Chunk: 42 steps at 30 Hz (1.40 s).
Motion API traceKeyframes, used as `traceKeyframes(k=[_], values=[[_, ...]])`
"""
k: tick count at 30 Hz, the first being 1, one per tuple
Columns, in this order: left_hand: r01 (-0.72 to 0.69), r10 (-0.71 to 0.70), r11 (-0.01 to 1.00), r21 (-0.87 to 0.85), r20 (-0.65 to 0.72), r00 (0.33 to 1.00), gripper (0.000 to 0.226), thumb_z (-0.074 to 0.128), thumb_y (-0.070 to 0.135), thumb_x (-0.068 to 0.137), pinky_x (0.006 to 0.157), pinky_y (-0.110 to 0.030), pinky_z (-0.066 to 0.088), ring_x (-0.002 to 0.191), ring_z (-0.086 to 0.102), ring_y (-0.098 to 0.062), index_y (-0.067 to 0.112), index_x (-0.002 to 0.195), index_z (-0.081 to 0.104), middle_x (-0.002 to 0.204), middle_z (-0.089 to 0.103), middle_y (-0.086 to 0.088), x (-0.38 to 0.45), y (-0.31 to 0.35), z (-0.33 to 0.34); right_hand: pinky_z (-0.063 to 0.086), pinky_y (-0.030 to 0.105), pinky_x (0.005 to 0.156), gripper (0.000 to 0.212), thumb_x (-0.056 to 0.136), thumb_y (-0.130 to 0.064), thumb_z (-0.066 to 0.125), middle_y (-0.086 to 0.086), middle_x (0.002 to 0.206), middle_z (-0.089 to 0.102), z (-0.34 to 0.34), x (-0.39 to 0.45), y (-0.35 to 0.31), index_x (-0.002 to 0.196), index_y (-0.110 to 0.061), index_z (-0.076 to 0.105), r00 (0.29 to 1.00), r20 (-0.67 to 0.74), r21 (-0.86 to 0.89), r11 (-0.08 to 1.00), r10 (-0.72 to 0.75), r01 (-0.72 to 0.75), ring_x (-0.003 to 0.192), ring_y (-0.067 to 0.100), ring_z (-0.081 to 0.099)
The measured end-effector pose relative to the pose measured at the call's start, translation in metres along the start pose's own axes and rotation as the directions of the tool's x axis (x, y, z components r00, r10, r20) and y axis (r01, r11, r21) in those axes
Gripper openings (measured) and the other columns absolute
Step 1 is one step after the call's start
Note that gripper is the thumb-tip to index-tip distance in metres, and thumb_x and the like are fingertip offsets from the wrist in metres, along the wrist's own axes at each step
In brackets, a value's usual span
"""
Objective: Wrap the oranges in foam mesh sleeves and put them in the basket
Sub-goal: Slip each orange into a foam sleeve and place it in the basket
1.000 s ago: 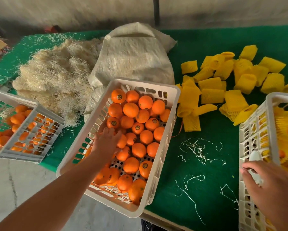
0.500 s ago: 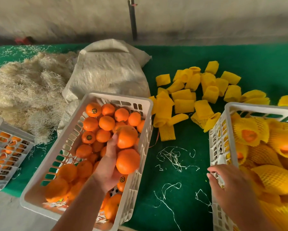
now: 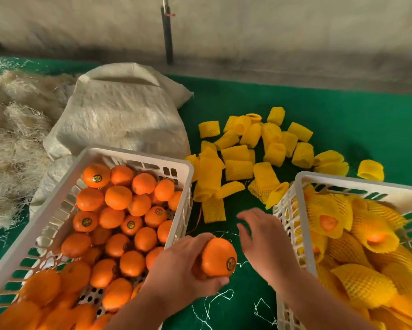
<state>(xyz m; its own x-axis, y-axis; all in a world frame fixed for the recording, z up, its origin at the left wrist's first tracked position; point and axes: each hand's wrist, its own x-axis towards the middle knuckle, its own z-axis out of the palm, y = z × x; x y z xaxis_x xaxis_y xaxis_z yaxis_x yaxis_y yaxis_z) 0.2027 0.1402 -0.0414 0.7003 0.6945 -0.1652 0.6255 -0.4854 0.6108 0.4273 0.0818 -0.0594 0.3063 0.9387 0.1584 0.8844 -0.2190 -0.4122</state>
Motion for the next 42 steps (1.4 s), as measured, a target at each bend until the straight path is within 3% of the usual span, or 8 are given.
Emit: traceKeyframes(k=[9, 14, 17, 21, 26, 30, 35, 42], values=[[-0.060, 0.047, 0.994, 0.087, 0.151, 0.987, 0.094, 0.037, 0.107, 0.063, 0.093, -0.015, 0.026, 0.118, 0.032, 0.014, 0.066, 0.140, 0.002, 0.141, 0.046, 0.033, 0.017, -0.004, 0.000, 0.056, 0.040, 0.078, 0.013, 0.097, -0.016, 0.063, 0.008, 0.173, 0.000, 0.105, 0.145, -0.006, 0.108, -0.022, 0.064, 0.901, 0.431, -0.264, 0.962, 0.055, 0.067, 0.109, 0.025, 0.060], [-0.124, 0.114, 0.983, 0.138, 0.077, 0.991, 0.075, 0.003, 0.087, 0.091, 0.057, 0.005, 0.017, 0.086, 0.061, 0.016, 0.043, 0.131, 0.049, 0.096, 0.065, 0.036, 0.017, 0.002, -0.013, 0.051, 0.035, 0.070, 0.026, 0.093, -0.011, 0.065, 0.000, 0.173, -0.012, 0.127, 0.164, 0.000, 0.114, -0.025, 0.063, 0.838, 0.535, -0.264, 0.964, 0.110, 0.042, 0.086, 0.016, 0.055], [-0.109, 0.093, 0.983, 0.151, 0.112, 0.989, 0.071, -0.009, 0.071, 0.099, 0.063, 0.003, 0.036, 0.081, 0.061, 0.017, 0.042, 0.128, 0.048, 0.091, 0.066, 0.035, 0.019, -0.002, -0.010, 0.058, 0.038, 0.072, 0.029, 0.094, -0.010, 0.062, 0.001, 0.172, -0.017, 0.129, 0.164, 0.008, 0.119, -0.024, 0.061, 0.819, 0.561, -0.263, 0.964, 0.119, 0.040, 0.083, 0.018, 0.060], [-0.097, 0.070, 0.984, 0.151, 0.174, 0.982, 0.075, 0.005, 0.089, 0.090, 0.068, 0.004, 0.037, 0.084, 0.061, 0.018, 0.042, 0.131, 0.047, 0.094, 0.065, 0.037, 0.023, -0.001, -0.009, 0.057, 0.034, 0.073, 0.064, 0.098, -0.011, 0.058, 0.003, 0.174, -0.003, 0.125, 0.163, 0.018, 0.157, -0.016, 0.034, 0.852, 0.516, -0.215, 0.976, 0.093, 0.024, 0.084, 0.016, 0.063], [-0.075, 0.052, 0.983, 0.165, 0.138, 0.989, 0.085, 0.020, 0.101, 0.077, 0.054, 0.005, 0.024, 0.085, 0.062, 0.018, 0.041, 0.129, 0.051, 0.099, 0.064, 0.039, 0.020, 0.002, -0.005, 0.052, 0.040, 0.100, 0.041, 0.106, -0.017, 0.051, 0.011, 0.156, 0.046, 0.099, 0.143, 0.018, 0.147, -0.007, 0.050, 0.951, 0.307, -0.045, 0.999, 0.037, -0.025, 0.122, 0.027, 0.061], [-0.087, 0.081, 0.995, 0.042, 0.118, 0.990, 0.093, 0.032, 0.107, 0.067, 0.091, -0.007, 0.038, 0.111, 0.044, 0.020, 0.054, 0.143, 0.034, 0.125, 0.056, 0.039, 0.021, -0.003, -0.003, 0.055, 0.030, 0.090, 0.029, 0.106, -0.027, 0.057, 0.004, 0.119, 0.072, 0.061, 0.102, 0.012, 0.127, -0.011, 0.069, 0.988, 0.049, 0.221, 0.963, 0.146, -0.154, 0.108, 0.017, 0.067], [-0.060, 0.050, 0.992, 0.113, 0.089, 0.995, 0.102, 0.036, 0.108, 0.063, 0.099, -0.020, 0.035, 0.116, 0.038, 0.010, 0.052, 0.148, 0.025, 0.140, 0.050, 0.031, 0.015, -0.009, 0.010, 0.048, 0.013, 0.059, 0.009, 0.094, -0.039, 0.075, -0.025, 0.079, 0.066, 0.016, 0.030, 0.002, 0.097, -0.030, 0.076, 0.931, -0.062, 0.406, 0.861, 0.360, -0.306, 0.077, -0.006, 0.065], [-0.069, 0.046, 0.978, 0.198, 0.118, 0.992, 0.101, 0.042, 0.107, 0.061, 0.095, -0.026, 0.036, 0.112, 0.042, 0.003, 0.051, 0.145, 0.031, 0.140, 0.054, 0.025, 0.007, -0.003, 0.012, 0.035, 0.016, 0.055, 0.024, 0.090, -0.006, 0.071, -0.011, 0.079, 0.052, 0.002, -0.036, 0.002, 0.082, -0.023, 0.057, 0.972, 0.040, 0.287, 0.929, 0.230, -0.231, 0.064, 0.004, 0.048]])
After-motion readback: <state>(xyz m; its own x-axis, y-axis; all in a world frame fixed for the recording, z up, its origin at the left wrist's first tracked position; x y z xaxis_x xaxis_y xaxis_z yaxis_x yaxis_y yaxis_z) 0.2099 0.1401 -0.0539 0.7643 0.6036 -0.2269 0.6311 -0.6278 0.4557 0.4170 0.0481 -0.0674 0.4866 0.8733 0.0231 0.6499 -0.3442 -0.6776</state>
